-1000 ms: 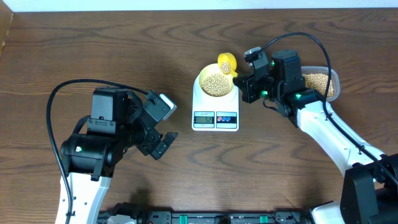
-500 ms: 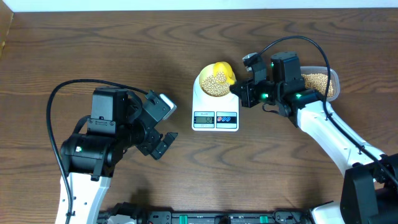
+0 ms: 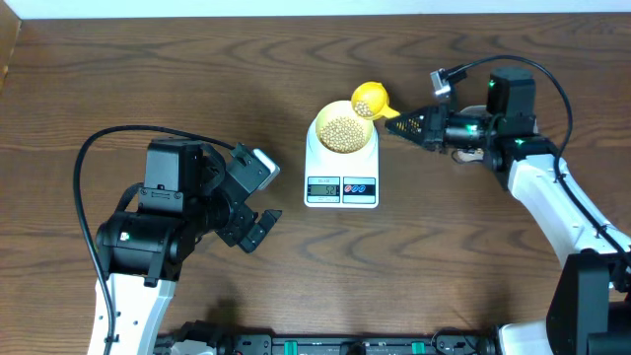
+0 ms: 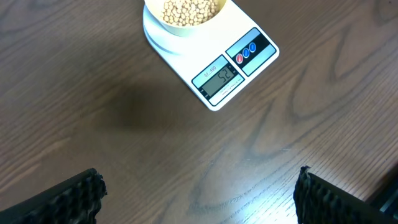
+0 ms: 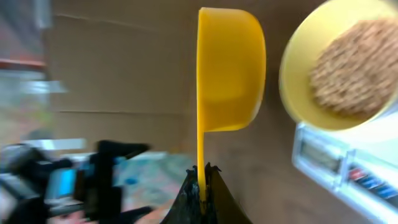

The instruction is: Scoop item into bowl and weigh 50g on scale

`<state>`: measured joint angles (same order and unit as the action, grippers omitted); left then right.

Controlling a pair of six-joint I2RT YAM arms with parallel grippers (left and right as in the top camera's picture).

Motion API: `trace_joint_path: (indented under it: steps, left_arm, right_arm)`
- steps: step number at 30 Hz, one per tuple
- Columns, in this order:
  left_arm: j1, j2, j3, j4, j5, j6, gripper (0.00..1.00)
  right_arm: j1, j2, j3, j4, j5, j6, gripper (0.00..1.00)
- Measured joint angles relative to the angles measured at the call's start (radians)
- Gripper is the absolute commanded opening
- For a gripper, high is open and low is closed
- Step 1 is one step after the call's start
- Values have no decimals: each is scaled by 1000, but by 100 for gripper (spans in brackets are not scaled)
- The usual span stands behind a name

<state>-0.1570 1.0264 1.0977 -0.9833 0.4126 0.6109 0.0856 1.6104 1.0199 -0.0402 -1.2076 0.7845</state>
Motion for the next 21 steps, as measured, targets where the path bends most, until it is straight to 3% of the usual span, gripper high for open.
trace_joint_path:
  steps: [8,13,18,21]
  left_arm:
    - [0,0,0,0,0,0,99]
    - [0,0,0,0,0,0,99]
    - [0,0,0,0,0,0,99]
    - [0,0,0,0,0,0,99]
  right_arm:
    - [0,0,0,105,-132,362,1]
    - [19,0,0,289,-126,597,1]
    - [40,1,-2,364,-106,684,1]
    - [42,2,-2,390,-111,661,1]
